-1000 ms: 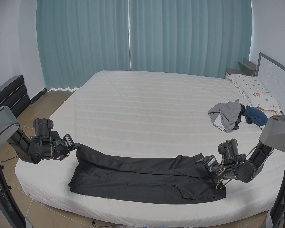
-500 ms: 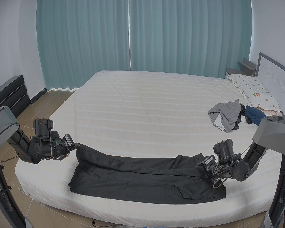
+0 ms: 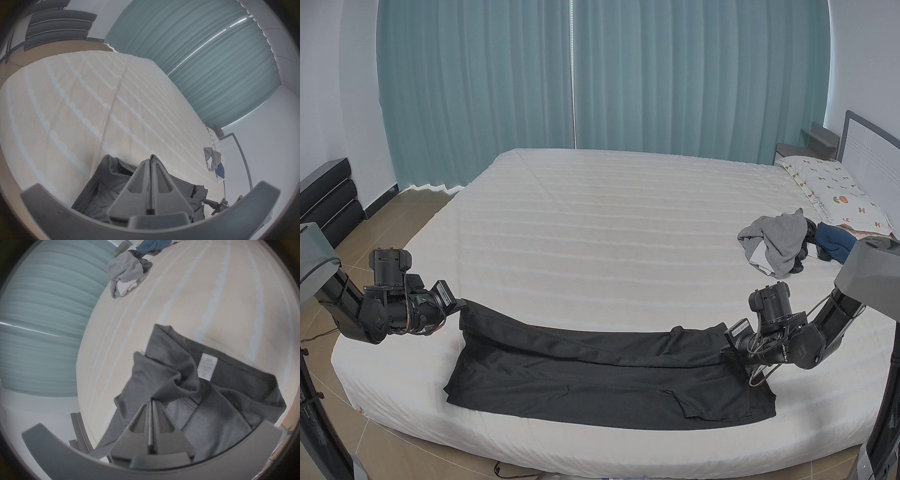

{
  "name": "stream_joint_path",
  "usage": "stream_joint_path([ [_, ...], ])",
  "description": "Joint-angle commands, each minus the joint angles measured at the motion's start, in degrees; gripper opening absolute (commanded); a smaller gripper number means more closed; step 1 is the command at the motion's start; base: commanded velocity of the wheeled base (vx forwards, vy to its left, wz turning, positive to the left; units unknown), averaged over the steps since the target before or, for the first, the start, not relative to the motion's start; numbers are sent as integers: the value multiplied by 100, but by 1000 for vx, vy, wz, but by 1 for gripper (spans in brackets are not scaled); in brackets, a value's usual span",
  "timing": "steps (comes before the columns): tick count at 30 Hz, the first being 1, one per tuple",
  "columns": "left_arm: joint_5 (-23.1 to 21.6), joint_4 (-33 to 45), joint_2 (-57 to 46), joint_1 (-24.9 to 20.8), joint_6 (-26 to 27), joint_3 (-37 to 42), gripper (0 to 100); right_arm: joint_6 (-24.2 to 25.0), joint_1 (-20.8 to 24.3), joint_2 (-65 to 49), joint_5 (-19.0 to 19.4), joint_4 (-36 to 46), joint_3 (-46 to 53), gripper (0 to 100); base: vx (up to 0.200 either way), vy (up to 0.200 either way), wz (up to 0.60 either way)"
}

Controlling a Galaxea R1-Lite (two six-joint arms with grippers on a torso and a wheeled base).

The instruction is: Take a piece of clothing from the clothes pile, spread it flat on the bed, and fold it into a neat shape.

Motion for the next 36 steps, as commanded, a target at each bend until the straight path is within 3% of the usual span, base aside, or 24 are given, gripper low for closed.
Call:
stream_joint_path([
  [1,95,-3,12,-14,4,-294,0,-11,-169,-160,0,288,-658,0,0,0,0],
  [11,227,-12,162,-6,-180,-901,0,-381,-424,-107,9,358,-1695,0,0,0,0],
  [22,236,-882,399,197,-339,-760,0,-548,-512,-239,18,270,-1308,0,0,0,0],
  [36,236,-996,874,170,-365,-936,0,-741,-512,-19,44,332,-2117,0,0,0,0],
])
